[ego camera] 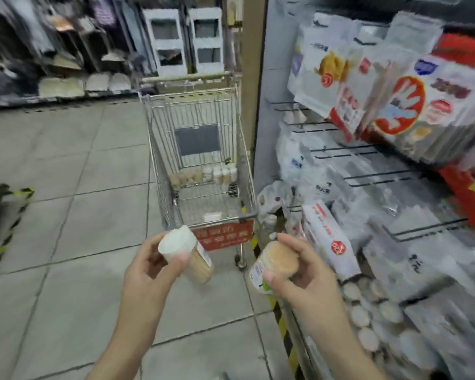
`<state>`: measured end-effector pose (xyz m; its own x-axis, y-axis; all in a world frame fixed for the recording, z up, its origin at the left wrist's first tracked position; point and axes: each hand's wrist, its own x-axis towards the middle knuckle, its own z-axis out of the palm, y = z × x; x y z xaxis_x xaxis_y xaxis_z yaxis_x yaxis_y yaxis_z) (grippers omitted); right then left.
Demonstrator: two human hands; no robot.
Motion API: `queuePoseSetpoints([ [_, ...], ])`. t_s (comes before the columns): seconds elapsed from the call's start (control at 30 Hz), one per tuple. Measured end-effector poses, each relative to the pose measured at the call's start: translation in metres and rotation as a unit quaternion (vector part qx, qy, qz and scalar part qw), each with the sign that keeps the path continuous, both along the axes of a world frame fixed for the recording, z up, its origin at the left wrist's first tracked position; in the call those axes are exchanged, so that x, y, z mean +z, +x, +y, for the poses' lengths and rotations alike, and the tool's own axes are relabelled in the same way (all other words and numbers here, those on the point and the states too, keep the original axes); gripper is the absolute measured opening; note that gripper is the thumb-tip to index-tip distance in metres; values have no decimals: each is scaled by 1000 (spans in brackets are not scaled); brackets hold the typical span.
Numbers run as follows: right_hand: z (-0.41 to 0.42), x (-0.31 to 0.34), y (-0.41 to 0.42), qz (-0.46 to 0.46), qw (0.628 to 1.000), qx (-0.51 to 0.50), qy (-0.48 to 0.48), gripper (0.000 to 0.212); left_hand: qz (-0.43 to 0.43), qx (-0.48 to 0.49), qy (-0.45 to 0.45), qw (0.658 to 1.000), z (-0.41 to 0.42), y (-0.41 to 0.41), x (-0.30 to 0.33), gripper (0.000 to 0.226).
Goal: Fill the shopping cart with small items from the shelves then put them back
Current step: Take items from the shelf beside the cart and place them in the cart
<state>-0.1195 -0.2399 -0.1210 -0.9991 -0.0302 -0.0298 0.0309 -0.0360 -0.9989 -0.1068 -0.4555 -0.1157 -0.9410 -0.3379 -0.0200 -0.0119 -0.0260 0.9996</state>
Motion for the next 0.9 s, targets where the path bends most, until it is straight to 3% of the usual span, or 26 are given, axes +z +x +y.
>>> queuePoseSetpoints([
  [0.27, -62, -23, -91, -63, 997, 35, 15, 52, -56, 50, 13, 997, -68, -60, -17, 52],
  [0.53, -73, -48, -239, -116, 986, 84, 85, 48, -105, 91, 4, 990, -91, -181, -41, 46],
  [0.67, -86, -66, -311, -143, 978, 111, 101, 44, -122, 119, -12, 985, -99, -252, -58, 24],
  [0.9, -109, -111, -407, -196, 966, 132, 109, 45, -182, 124, -5, 975, -99, -346, -100, 32],
])
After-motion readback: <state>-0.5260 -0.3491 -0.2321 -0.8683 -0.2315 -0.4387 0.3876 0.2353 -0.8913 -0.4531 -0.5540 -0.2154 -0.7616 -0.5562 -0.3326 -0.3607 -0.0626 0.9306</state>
